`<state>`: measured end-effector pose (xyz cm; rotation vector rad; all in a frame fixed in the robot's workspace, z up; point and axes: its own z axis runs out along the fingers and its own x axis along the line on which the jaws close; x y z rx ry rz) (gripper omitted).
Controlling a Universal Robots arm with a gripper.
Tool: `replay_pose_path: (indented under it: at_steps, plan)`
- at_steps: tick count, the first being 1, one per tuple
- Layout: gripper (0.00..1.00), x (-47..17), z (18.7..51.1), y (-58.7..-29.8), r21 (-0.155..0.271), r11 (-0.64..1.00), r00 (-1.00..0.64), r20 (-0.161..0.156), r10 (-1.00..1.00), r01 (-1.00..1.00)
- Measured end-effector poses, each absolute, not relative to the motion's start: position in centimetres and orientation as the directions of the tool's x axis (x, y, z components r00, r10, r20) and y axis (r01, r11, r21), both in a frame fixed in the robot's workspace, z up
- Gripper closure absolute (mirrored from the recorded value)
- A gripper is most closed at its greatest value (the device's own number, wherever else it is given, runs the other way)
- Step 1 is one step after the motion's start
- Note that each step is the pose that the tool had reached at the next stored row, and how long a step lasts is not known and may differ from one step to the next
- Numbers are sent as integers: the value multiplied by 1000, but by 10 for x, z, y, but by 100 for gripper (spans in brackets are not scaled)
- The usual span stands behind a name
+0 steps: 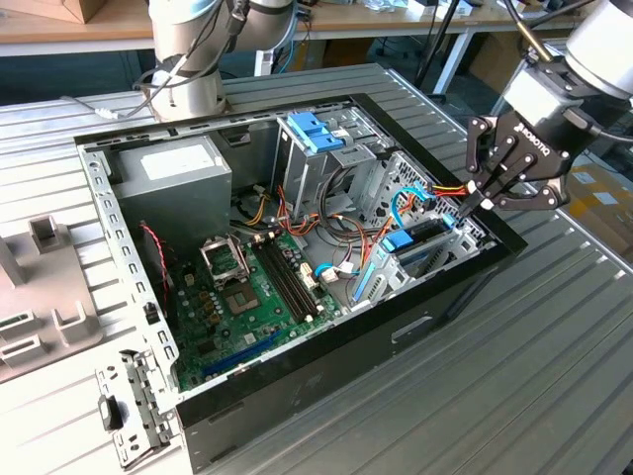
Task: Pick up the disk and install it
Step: 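Insert the disk into the insertion slot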
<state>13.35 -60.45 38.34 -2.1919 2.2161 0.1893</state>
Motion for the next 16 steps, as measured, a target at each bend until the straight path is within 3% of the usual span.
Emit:
replay_pose_path:
  at_steps: [3,16]
  plan:
    - [89,134,383,-605,32,7,-10,-99,-995,-999]
    - [89,133,383,-604,25,7,-10,-99,-995,-1000]
